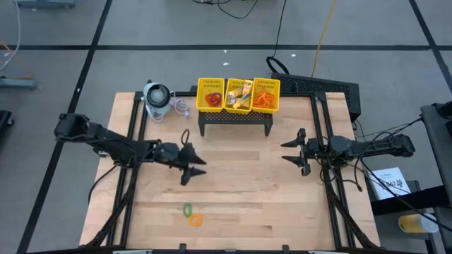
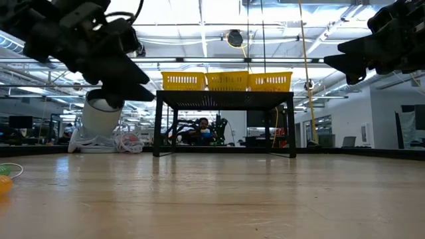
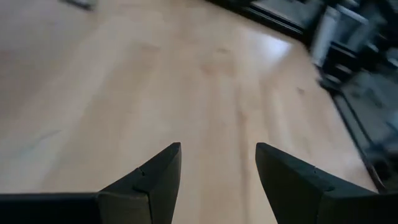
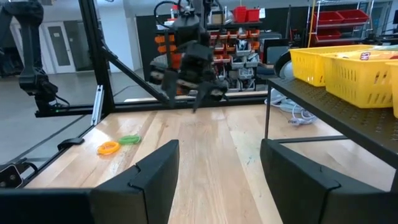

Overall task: Pick & Place Office Desk Supplies
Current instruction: Put the yellow spring keychain into the left yellow bin on the shelf

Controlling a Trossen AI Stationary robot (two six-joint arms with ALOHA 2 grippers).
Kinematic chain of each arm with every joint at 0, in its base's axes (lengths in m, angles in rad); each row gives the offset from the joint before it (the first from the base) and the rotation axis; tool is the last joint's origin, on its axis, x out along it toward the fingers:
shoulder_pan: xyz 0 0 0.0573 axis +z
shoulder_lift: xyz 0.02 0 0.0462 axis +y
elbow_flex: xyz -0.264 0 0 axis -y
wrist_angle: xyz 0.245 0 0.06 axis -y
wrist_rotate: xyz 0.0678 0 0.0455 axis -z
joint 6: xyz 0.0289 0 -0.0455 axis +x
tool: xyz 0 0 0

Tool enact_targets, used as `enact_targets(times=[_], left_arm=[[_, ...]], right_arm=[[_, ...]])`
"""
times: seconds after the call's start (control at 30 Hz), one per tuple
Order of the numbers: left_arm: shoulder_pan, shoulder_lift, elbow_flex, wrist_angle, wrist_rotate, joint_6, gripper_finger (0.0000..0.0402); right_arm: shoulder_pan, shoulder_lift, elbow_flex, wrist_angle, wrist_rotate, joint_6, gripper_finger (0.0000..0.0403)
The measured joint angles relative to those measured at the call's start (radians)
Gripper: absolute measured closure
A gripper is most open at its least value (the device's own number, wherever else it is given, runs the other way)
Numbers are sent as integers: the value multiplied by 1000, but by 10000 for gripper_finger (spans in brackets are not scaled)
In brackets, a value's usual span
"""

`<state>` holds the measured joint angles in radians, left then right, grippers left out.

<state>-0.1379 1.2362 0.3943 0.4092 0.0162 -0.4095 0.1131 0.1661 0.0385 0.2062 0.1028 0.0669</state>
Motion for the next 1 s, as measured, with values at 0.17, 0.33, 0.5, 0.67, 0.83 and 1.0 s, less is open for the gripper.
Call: enact_targets(times=[0.17,0.33,0.5,0.67,0.83,1.0], left_arm=[[-44,85,-1,141,116,61,186],[-63,168,4,231,202,-14,186],[-85,245,30,276,213,-38,186],[-131,364,131,246,213,-41,186],[-159,437,238,151,267,-102,186],[-161,412,355,-130,296,-171,186]], right_arm=[[0,0,0,0,0,0,188],[0,0,0,0,0,0,188],[0,0,0,0,0,0,188],[0,0,0,0,0,0,188],[0,0,0,0,0,0,188],[0,1,0,1,0,0,188]])
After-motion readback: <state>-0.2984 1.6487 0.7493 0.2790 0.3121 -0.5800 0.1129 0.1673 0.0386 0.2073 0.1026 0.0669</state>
